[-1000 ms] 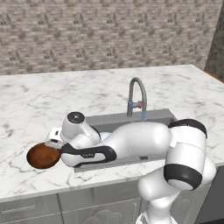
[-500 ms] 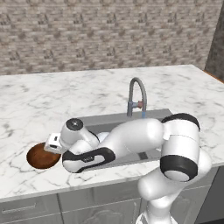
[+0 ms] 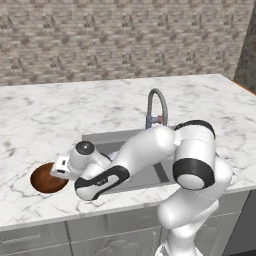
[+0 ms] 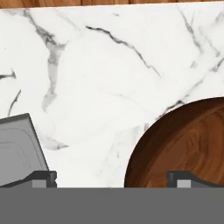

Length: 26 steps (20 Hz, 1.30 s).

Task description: Rinse each bowl for a few seconds and place them down in the sink or on the counter.

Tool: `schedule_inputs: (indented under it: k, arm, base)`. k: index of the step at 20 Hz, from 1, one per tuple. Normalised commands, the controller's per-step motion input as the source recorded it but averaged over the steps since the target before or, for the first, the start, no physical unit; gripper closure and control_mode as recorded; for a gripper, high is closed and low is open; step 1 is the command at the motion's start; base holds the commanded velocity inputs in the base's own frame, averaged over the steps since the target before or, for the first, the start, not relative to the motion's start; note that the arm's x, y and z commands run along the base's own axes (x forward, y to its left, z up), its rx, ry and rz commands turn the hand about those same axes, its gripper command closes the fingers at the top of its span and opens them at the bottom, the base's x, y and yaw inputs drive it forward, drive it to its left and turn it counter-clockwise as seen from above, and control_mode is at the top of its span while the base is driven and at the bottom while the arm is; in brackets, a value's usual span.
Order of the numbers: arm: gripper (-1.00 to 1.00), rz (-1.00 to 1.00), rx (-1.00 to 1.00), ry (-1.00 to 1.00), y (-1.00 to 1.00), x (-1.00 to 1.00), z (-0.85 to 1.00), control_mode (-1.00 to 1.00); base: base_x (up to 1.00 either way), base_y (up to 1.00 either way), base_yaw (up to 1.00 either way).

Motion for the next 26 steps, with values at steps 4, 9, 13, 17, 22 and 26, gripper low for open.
schedule_inputs:
  k: [4,9,13,17,22,26]
  arm:
    - [-1.00,0.00,-0.01,0.00,0.29,0.21,-0.17,-1.00]
    - [-1.00,0.00,-0.01,0.00,0.36,0.24,-0.06,-1.00]
    - [-1.00,-0.01,-0.05,0.00,0.38,0.22,-0.08,-1.00]
    - [1.00,-0.01,-0.05,0.00,0.09,0.05,-0.31,-1.00]
    - [1.00,0.00,-0.03,0.00,0.02,0.01,-0.25,-1.00]
    - [1.00,0.00,0.00,0.02,-0.10,-0.03,0.05,-1.00]
  base:
    - [0.00,0.00,0.00]
    - [0.00,0.00,0.00]
    - [0.00,0.00,0.00]
    - [0.00,0.00,0.00]
    - [0.00,0.00,0.00]
    - [0.00,0.00,0.00]
